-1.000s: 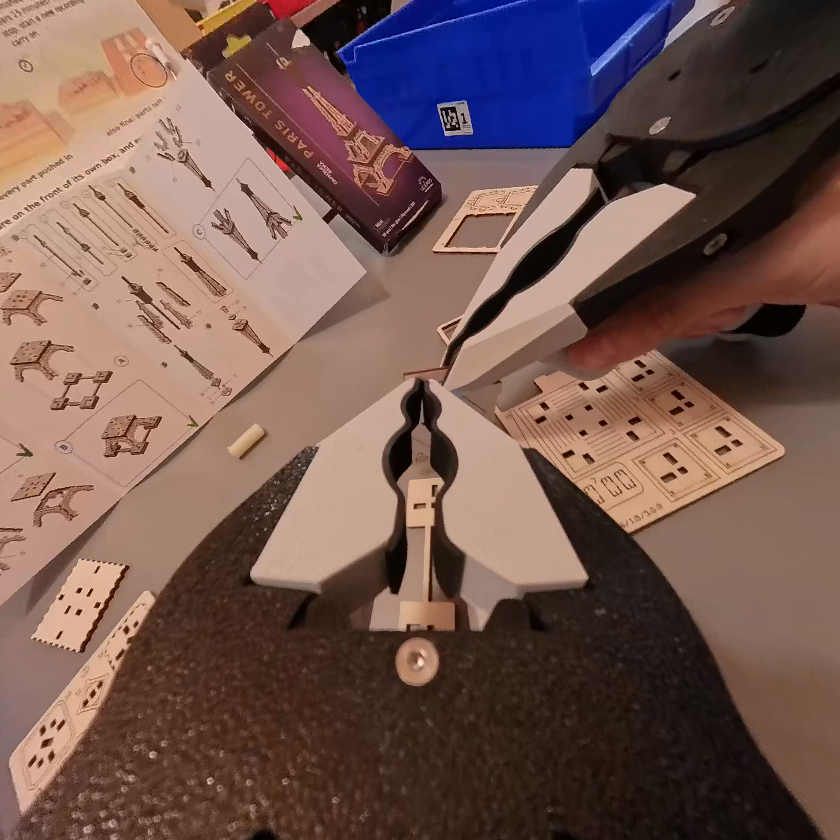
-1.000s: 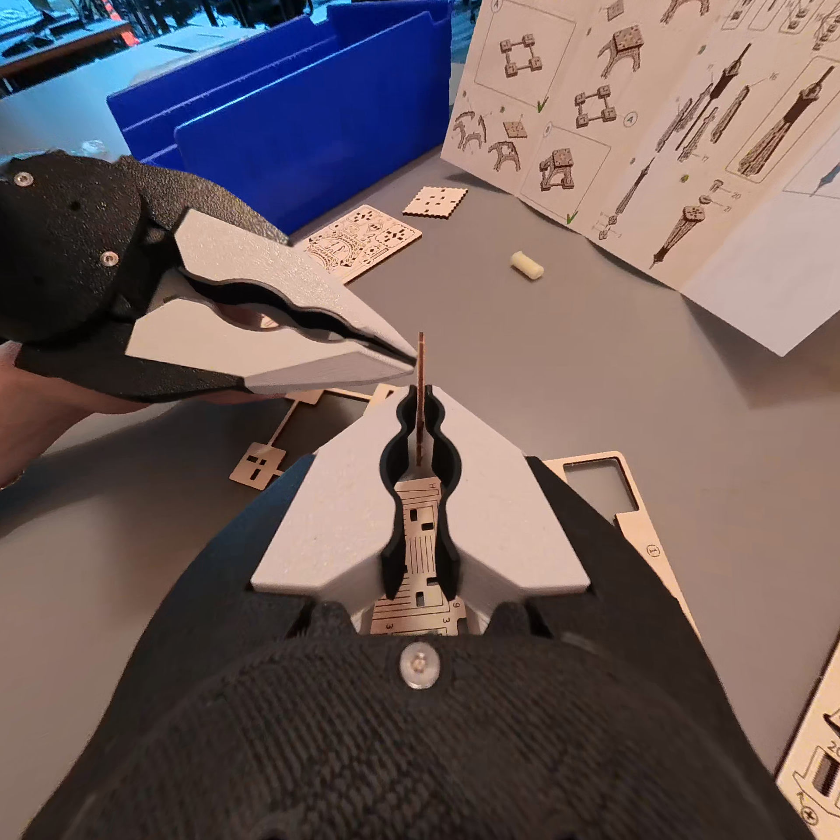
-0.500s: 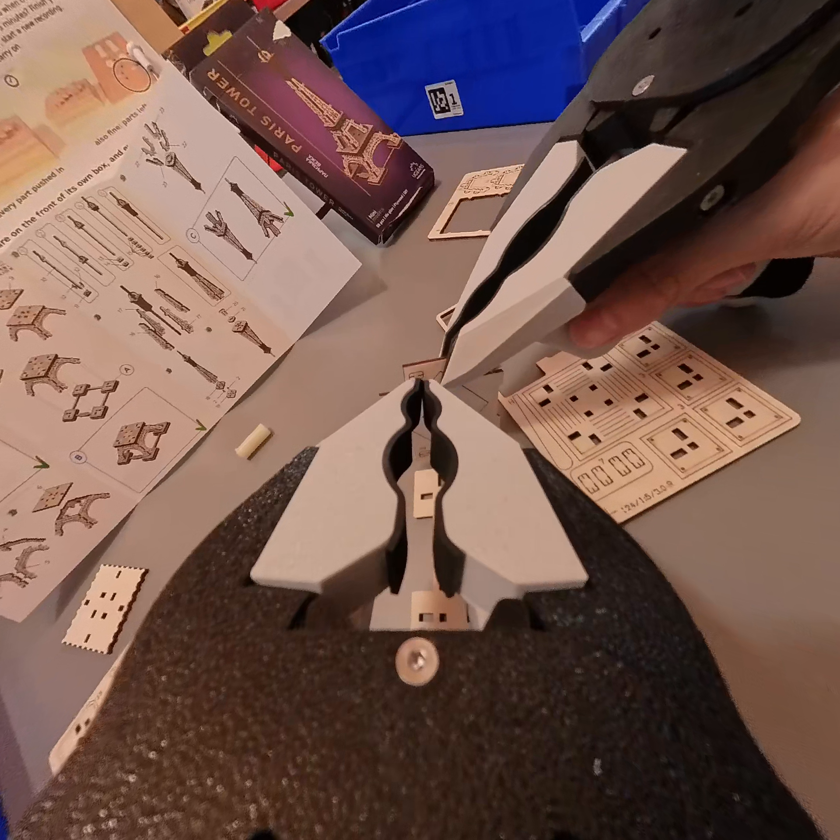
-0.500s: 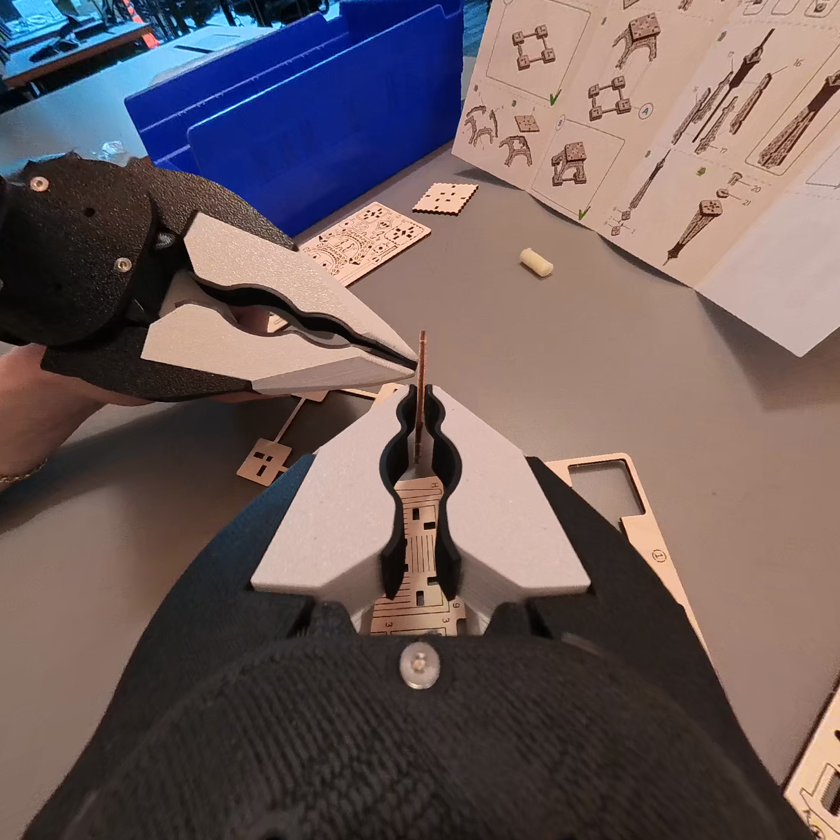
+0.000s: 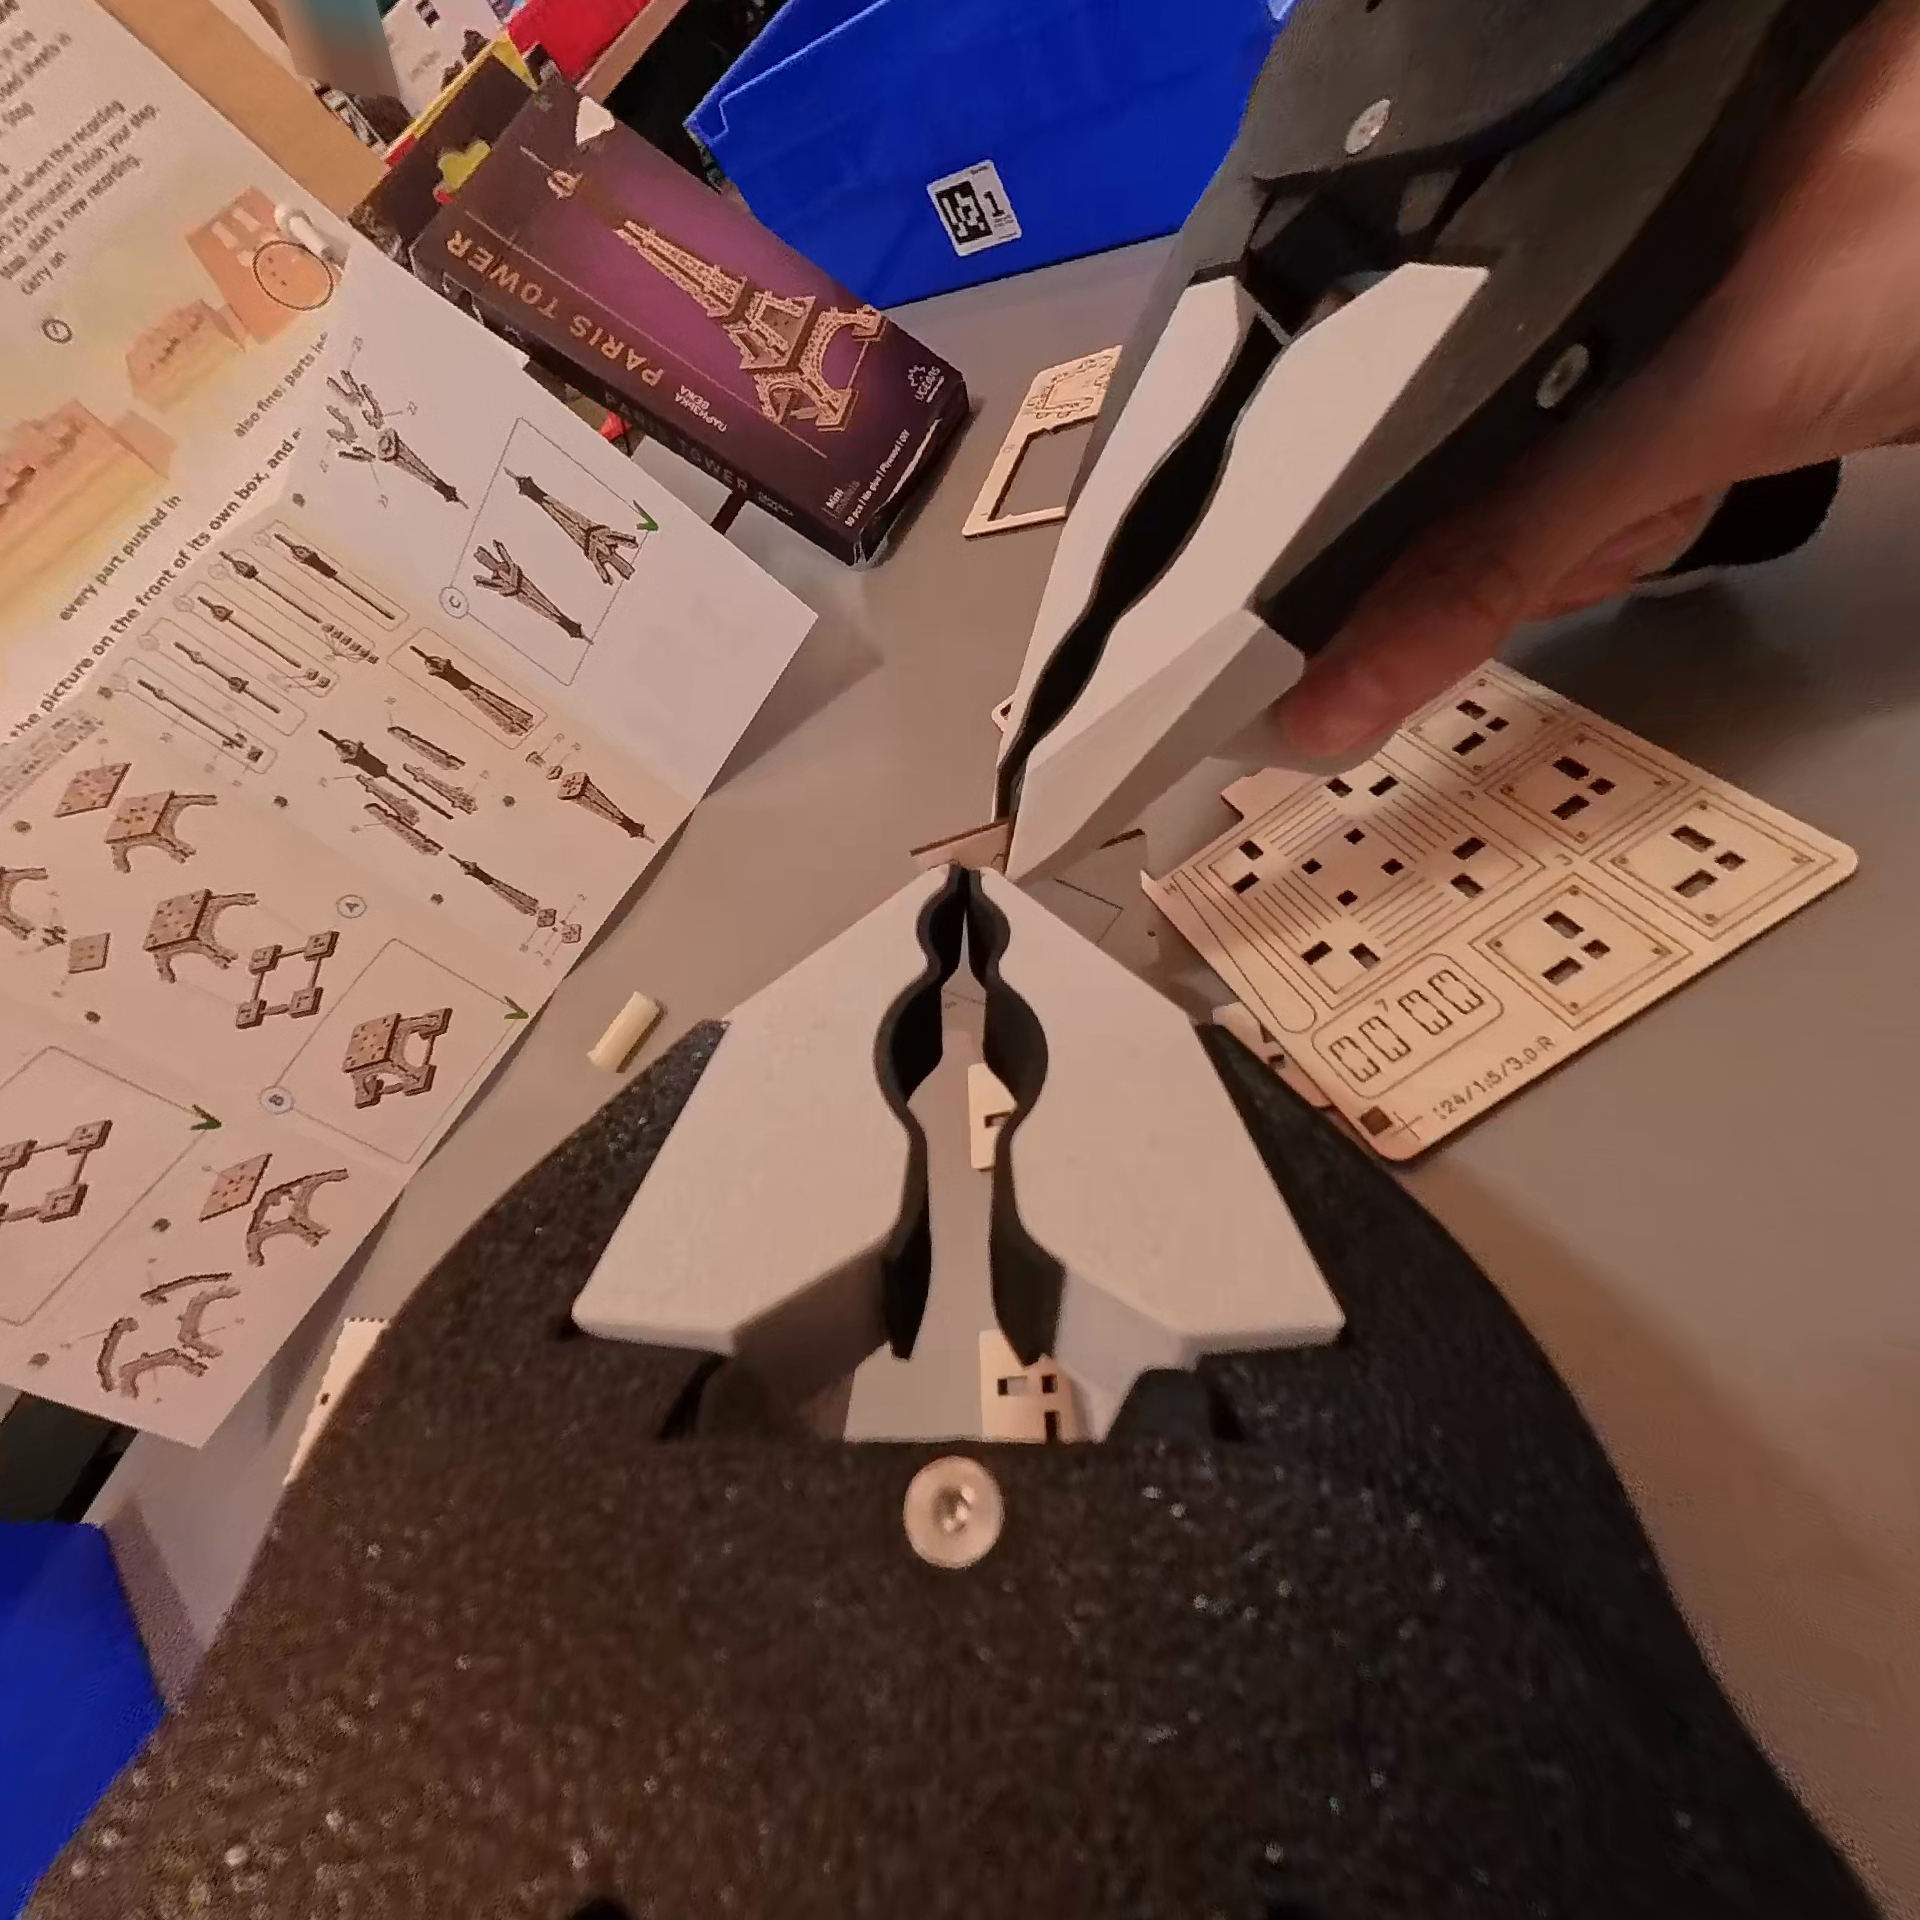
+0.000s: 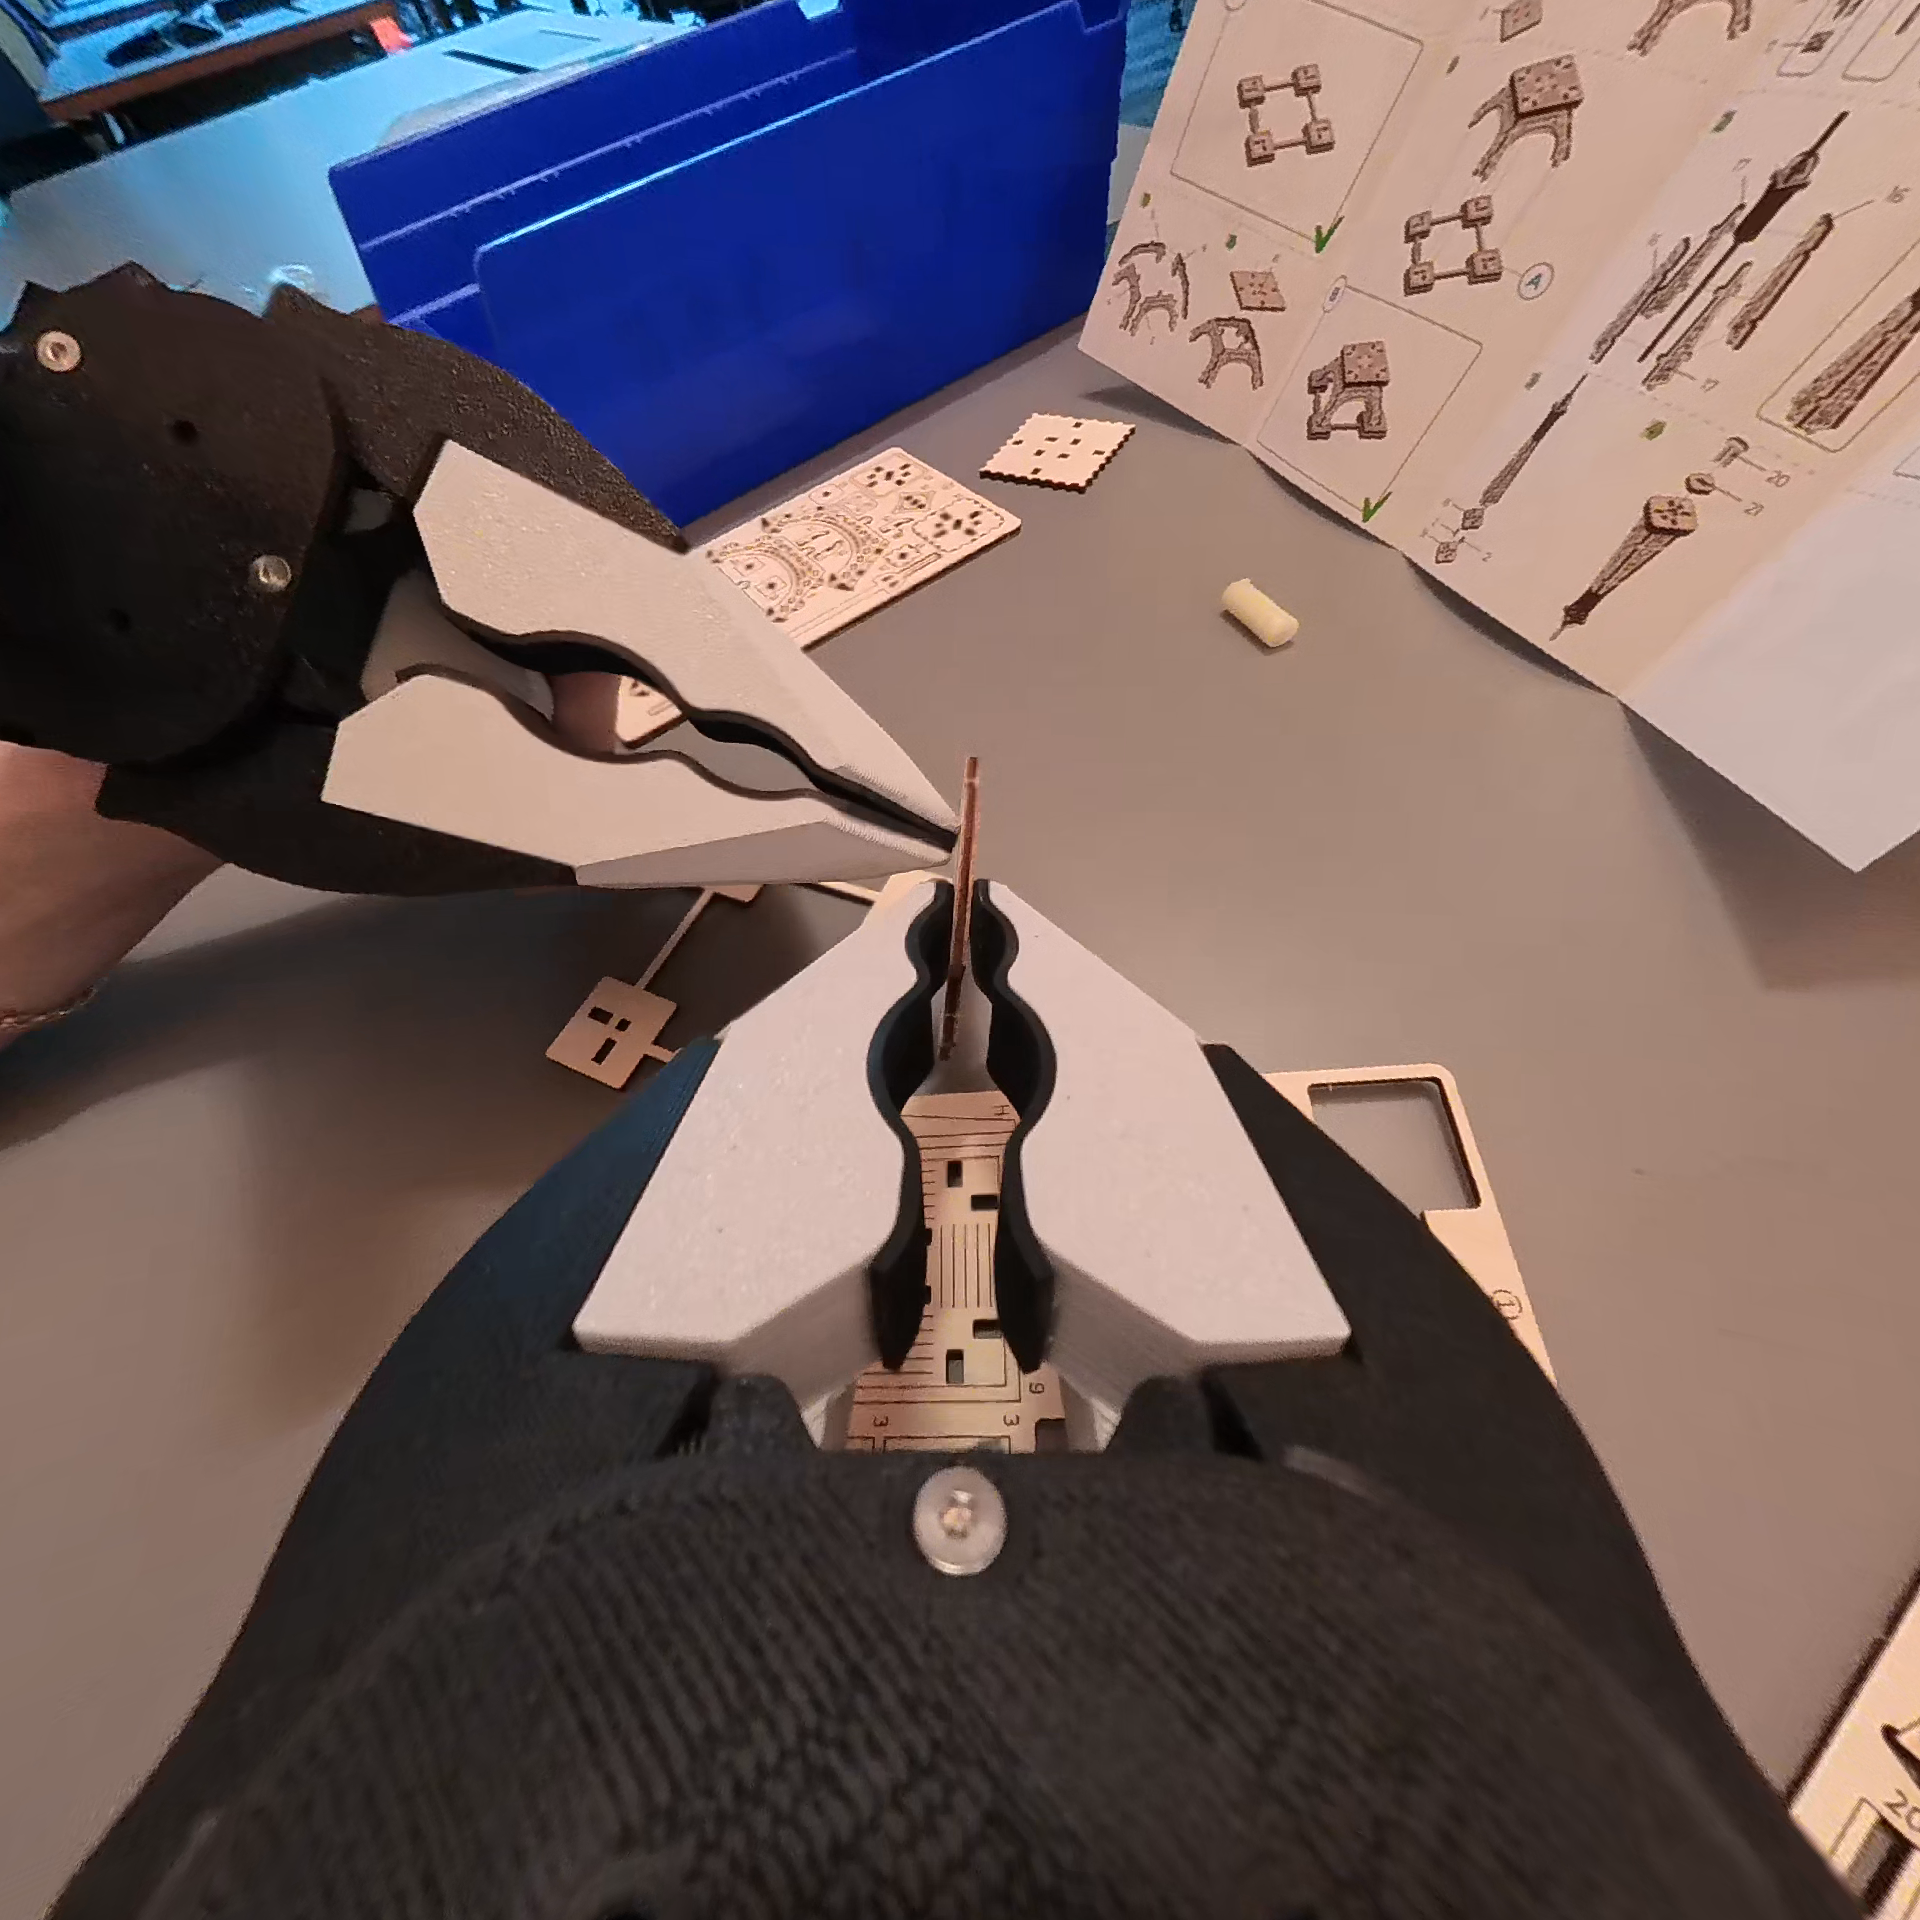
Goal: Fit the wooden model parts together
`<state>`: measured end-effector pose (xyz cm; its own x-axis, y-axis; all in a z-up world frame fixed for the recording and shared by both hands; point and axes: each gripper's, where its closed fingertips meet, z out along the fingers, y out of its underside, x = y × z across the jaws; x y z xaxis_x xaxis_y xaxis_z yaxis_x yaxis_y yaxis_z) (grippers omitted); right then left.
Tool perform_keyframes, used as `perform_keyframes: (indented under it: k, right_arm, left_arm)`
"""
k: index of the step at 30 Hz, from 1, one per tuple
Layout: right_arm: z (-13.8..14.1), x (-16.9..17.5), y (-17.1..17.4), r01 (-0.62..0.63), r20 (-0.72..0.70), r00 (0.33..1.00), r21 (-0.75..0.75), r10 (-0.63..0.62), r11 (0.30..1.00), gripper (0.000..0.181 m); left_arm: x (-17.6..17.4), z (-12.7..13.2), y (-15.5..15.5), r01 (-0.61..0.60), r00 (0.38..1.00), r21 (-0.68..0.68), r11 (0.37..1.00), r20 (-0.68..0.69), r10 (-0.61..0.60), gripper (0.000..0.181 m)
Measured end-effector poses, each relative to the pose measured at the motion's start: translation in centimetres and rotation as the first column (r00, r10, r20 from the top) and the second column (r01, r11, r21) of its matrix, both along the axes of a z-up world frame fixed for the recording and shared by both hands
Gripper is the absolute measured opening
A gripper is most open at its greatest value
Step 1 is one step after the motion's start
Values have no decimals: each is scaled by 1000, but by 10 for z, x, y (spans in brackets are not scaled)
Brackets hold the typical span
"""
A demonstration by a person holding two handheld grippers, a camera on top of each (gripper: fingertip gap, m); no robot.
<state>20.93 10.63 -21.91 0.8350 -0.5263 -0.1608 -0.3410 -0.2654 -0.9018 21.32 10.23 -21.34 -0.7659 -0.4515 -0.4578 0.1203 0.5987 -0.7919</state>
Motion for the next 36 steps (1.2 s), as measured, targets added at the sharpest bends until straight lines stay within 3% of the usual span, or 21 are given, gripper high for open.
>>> perform_keyframes:
  k: [1,8,14,23,36]
  right_arm:
    - [0,-1,0,-7,-2,1000,2,7,1000,1]
    - [-1,-1,0,-44,30,999,-28,45,999,1]
    - [0,-7,0,-110,36,993,-47,111,993,1]
    - [0,-10,0,-135,42,990,-71,138,988,1]
    - [0,-13,0,-151,18,988,-50,152,987,1]
  left_arm:
    - [0,0,0,4,1000,5,1000,0,-4,0]
    - [-1,-1,-1,92,995,48,995,43,-94,0]
    - [-7,-2,0,166,958,232,958,194,-213,0]
    - [-18,-14,1,115,919,494,862,277,-282,22]
    - [-15,-12,7,-29,847,669,743,410,-337,16]
